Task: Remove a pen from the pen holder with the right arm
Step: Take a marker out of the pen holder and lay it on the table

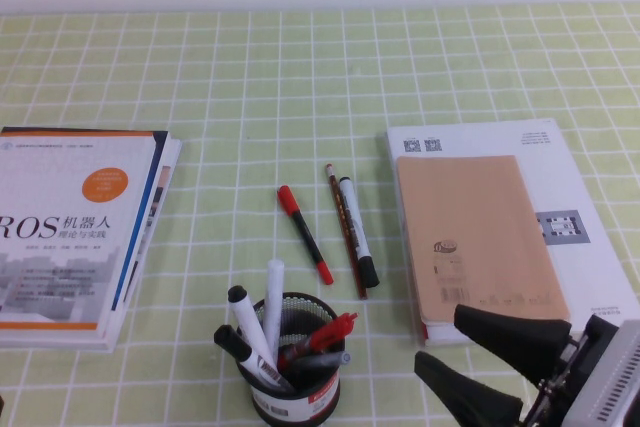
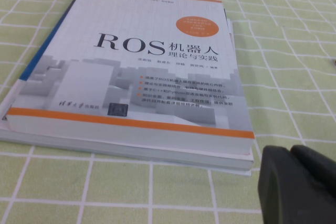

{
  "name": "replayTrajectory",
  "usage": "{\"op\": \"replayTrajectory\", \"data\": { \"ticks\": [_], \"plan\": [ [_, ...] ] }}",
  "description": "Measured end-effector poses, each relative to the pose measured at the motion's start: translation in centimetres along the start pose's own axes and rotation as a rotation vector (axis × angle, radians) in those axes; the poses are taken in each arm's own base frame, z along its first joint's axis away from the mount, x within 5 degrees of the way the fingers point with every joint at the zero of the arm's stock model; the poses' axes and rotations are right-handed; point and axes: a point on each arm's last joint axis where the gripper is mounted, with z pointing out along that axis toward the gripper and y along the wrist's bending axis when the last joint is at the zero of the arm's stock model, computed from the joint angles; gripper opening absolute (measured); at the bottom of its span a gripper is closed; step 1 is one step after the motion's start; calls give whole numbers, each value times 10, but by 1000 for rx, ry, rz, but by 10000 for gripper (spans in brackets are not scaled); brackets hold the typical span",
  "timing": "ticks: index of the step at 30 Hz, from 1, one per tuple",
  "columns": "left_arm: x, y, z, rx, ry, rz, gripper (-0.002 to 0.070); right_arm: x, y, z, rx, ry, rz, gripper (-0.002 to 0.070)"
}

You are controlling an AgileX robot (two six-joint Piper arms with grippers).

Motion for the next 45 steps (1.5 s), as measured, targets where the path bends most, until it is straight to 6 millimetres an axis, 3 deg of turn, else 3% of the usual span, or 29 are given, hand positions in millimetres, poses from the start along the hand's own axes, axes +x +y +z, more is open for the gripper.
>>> {"op": "replayTrajectory", "data": {
  "ticks": [18,29,45],
  "plan": [
    [0,0,0,0,0,0,-8,56,9,29,-101,118,-5,363],
    [0,0,0,0,0,0,-8,47,13,44,-111,66,0,363],
    [0,0,0,0,0,0,-8,49,17,63,-113,64,-1,363]
  ]
}}
